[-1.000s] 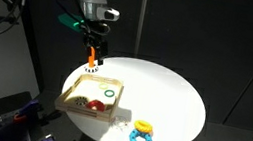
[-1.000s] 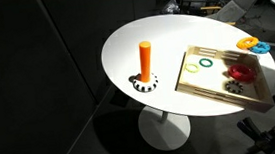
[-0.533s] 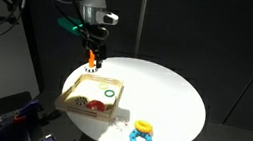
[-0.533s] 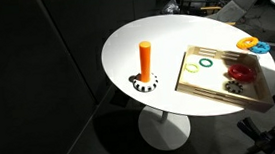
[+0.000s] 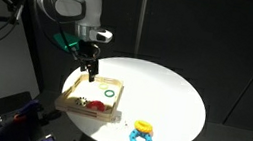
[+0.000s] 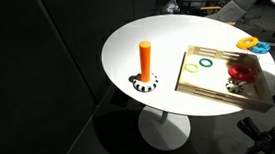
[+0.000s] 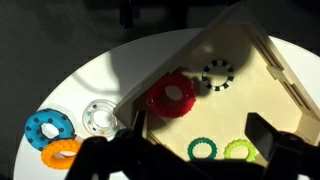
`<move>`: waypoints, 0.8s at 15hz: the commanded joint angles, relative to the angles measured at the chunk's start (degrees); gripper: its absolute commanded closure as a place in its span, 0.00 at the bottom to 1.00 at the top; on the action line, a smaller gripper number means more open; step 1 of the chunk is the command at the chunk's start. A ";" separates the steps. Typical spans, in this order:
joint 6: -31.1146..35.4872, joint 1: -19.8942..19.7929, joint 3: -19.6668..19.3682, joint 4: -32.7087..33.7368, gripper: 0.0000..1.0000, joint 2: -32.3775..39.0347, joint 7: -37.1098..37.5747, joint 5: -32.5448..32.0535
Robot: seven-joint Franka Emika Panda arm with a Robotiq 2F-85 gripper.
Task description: Move the red ring from the tray to the table
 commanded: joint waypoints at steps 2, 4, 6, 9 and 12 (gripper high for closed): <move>9.22 -0.61 1.04 -4.59 0.00 1.92 3.85 -1.46; 13.17 -0.90 0.86 -5.81 0.00 3.82 4.20 -1.37; 17.21 -1.45 0.66 -6.66 0.00 6.18 4.76 -1.83; 21.30 -2.03 -0.15 -6.62 0.00 10.62 4.09 -1.25; 23.43 -2.19 -0.96 -5.96 0.00 13.91 3.35 -0.36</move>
